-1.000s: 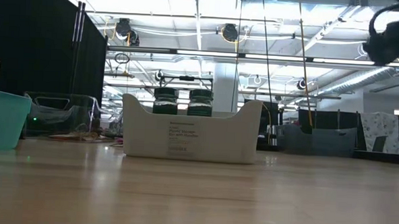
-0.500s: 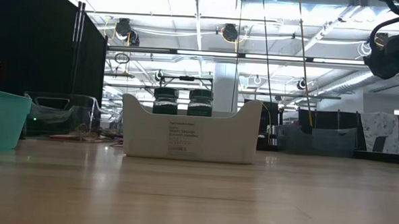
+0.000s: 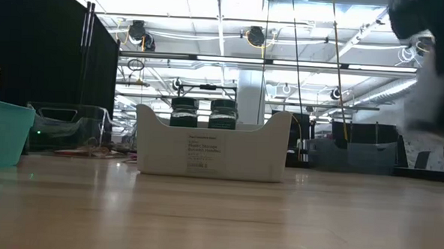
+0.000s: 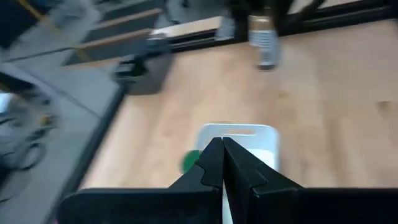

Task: Sort spices by type
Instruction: Put the brown seasoning bottle into the blue bin

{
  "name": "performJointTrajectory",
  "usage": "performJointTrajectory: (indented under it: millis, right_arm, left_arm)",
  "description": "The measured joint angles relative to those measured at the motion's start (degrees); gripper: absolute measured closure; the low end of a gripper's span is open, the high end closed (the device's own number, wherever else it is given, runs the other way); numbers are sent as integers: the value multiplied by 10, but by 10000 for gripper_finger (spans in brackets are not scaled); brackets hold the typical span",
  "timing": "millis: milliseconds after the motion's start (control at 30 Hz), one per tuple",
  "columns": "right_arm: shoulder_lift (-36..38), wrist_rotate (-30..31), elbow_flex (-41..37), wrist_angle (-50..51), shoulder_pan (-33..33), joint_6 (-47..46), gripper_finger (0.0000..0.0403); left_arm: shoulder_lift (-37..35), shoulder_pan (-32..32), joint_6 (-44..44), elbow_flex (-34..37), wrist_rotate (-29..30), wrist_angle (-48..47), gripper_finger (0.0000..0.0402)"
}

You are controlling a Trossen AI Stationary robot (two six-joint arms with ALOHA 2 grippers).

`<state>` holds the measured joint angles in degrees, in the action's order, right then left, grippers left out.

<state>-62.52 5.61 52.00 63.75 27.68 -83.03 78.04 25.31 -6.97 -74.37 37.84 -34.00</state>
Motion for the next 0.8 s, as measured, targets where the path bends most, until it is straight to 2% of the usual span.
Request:
performJointTrajectory:
  millis: [133,267,467,700,800]
  right_arm:
    - [-26,64,47,-9,15,54,158]
    - [-88,91,89,-45,31,100,158]
    - [-213,93,195,-51,52,182,158]
    - [-309,67,297,-49,56,255,158]
    - [-339,65,313,-63,59,283,158]
  left_arm:
    - [1,19,-38,0,-36,0,395]
    - [18,51,-90,0,-38,-3,395]
    - [49,94,-107,0,-40,-4,395]
    - [66,96,-108,0,-44,7,395]
    - [71,95,-163,0,-46,35,395]
